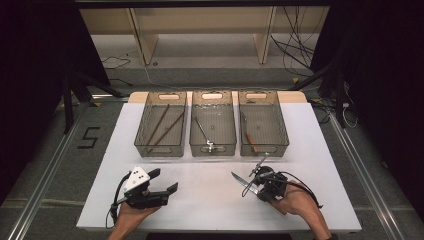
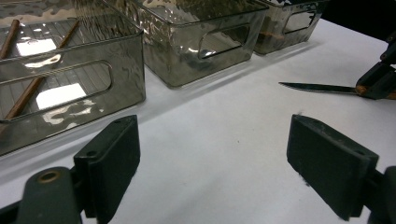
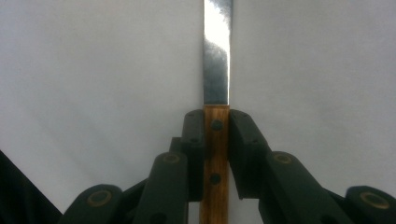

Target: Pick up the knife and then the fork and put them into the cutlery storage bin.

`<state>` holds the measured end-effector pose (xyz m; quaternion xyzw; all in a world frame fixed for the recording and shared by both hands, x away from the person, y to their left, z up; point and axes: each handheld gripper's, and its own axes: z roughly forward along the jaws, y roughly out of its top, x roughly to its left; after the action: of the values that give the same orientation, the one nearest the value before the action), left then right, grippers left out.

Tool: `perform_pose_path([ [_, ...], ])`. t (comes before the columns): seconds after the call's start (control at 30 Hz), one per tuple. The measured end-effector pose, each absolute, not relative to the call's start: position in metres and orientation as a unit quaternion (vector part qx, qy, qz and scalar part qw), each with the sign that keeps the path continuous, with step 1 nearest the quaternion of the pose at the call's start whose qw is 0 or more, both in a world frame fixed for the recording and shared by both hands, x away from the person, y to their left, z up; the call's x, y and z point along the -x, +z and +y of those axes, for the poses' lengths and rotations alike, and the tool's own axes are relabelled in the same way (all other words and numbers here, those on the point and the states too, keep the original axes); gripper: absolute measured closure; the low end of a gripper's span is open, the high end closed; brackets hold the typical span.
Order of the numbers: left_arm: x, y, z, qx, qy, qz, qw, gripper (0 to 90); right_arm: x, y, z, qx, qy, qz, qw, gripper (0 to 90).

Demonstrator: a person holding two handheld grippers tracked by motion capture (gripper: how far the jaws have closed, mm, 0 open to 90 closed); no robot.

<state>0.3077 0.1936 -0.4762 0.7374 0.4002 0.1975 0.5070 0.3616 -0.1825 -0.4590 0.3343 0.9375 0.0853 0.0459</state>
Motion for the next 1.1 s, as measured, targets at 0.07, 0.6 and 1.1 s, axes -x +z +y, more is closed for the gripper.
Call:
perform_pose_path([
  [0.07, -0.308, -0.476, 0.194, -0.737, 0.197, 0.401, 0.507, 17.0, -0.362, -0.457, -0.184, -0.33, 0.092, 0.938, 0.049, 77.7],
  [0.6, -0.308, -0.477, 0.194, -0.738, 0.197, 0.401, 0.506, 17.0, -0.36, -0.424, -0.199, -0.343, 0.184, 0.918, 0.072, 77.6],
  [1.1, -0.308, -0.477, 0.194, -0.734, 0.197, 0.404, 0.508, 17.0, -0.388, -0.386, -0.201, -0.366, 0.273, 0.885, 0.095, 77.6],
])
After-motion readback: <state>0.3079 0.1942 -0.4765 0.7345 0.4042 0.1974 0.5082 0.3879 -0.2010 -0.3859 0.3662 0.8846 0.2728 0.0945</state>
